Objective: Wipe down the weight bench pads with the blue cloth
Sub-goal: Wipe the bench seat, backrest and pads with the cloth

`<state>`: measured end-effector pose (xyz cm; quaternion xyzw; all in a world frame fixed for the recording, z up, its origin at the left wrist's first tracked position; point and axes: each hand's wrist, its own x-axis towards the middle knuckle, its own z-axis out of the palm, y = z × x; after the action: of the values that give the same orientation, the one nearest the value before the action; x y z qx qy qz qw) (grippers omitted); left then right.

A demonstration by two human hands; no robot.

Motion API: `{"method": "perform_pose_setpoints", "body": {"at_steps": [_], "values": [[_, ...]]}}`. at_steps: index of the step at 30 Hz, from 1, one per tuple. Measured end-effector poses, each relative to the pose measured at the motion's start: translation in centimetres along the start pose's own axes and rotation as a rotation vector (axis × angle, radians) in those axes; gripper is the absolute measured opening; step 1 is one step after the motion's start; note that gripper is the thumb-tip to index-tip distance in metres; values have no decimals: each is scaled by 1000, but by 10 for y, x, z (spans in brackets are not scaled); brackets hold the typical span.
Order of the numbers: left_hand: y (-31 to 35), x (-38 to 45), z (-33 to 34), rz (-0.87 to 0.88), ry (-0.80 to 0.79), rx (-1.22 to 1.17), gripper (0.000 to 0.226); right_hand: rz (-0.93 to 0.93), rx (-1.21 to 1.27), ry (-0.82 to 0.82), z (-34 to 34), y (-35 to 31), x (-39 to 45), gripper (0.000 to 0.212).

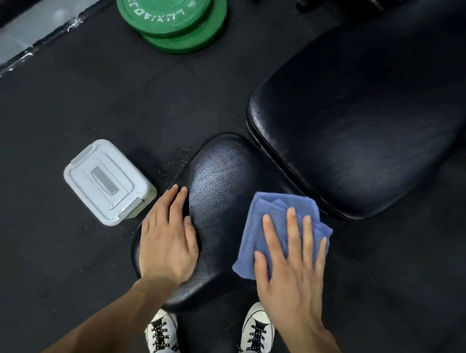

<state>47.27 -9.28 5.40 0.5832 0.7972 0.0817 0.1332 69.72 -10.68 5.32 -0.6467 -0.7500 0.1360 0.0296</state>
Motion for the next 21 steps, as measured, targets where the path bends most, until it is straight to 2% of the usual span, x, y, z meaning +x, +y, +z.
{"method": "perform_pose_setpoints", "body": {"at_steps": [3, 13, 17, 21], "values": [[-1, 1, 1, -2, 4, -9, 54, 132, 56, 9, 6, -13, -12, 63], [-9, 1, 4, 64, 24, -156, 51, 566, 76, 127, 5, -67, 44, 57], [-15, 2, -1, 80, -13, -289, 49, 634, 114, 209, 20, -94, 29, 57], [-30, 4, -12, 112, -119, -446, 48, 704, 156, 266, 40, -138, 7, 57]]}}
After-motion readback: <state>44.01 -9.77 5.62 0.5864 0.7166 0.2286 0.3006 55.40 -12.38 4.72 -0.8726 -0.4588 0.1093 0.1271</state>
